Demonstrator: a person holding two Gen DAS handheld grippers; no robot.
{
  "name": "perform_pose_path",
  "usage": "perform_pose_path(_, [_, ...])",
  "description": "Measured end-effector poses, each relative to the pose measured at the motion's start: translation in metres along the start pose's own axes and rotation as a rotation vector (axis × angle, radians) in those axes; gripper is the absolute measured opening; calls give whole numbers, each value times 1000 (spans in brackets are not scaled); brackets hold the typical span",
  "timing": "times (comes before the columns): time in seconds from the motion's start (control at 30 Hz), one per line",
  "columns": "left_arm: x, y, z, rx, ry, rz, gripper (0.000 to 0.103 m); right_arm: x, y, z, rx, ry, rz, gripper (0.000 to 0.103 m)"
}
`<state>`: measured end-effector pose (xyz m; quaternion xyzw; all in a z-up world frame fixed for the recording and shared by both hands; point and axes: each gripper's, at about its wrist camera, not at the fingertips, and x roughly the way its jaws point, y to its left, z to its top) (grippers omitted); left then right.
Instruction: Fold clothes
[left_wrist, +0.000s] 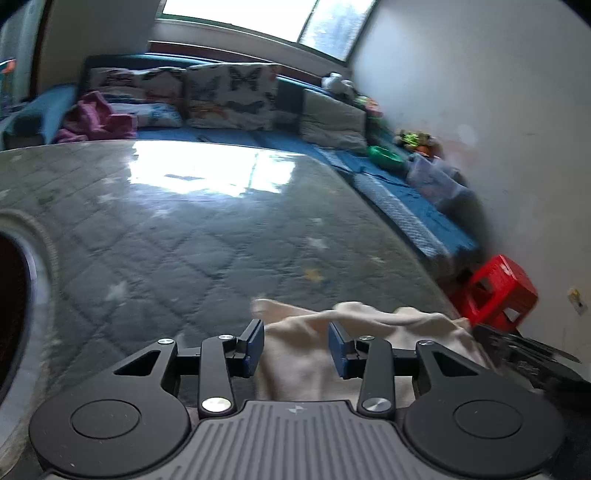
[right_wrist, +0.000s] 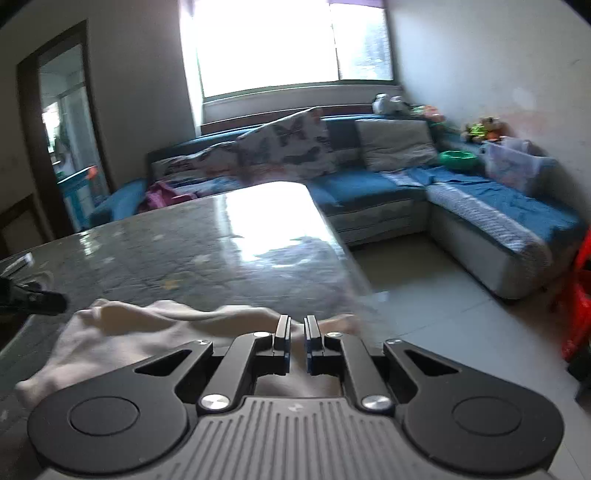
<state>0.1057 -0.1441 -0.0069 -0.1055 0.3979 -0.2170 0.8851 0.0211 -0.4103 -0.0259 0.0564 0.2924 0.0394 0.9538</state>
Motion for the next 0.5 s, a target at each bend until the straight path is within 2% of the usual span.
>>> perform_pose_path(0.17, [4, -7, 8, 29, -14, -17, 24, 22, 17, 4, -44, 34, 29, 8])
perform_pose_path(0.33, [30, -17, 15, 59, 5, -26, 24, 43, 25, 5, -72, 57, 21, 8])
perform_pose_path(0.5, [50, -14, 15, 58, 33, 6, 23, 47, 23, 4, -83, 62, 21, 9])
